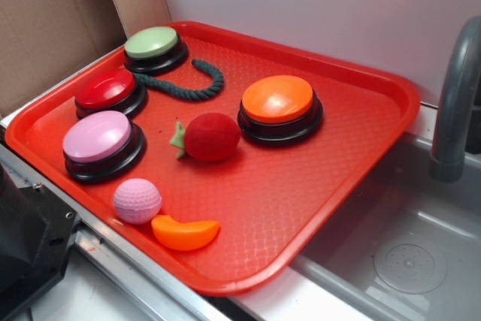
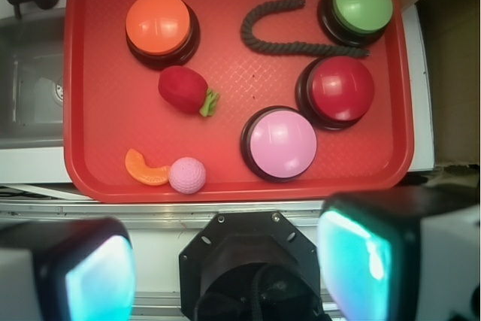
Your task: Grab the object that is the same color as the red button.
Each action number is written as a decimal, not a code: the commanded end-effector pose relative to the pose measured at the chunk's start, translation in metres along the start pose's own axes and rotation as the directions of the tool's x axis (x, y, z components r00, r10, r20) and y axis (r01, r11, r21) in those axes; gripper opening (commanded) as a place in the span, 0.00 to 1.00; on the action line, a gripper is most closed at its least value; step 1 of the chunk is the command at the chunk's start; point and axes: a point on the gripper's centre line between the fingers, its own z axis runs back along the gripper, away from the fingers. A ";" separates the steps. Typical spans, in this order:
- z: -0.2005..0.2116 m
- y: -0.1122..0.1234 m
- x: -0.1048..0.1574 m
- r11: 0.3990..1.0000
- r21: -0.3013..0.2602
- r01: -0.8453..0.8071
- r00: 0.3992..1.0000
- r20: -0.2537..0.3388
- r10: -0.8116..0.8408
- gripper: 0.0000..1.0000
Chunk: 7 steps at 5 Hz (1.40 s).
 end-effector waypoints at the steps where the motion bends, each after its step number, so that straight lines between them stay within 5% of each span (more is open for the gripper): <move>1: 0.000 0.000 0.000 1.000 0.000 0.000 1.000 0.000 0.000 1.00; 3: -0.018 0.015 0.023 0.997 0.063 0.048 0.999 0.013 -0.049 1.00; 5: -0.061 0.025 0.054 0.990 0.035 0.134 0.987 0.081 -0.137 1.00; 7: -0.109 0.012 0.074 0.989 0.027 0.143 0.988 0.046 -0.144 1.00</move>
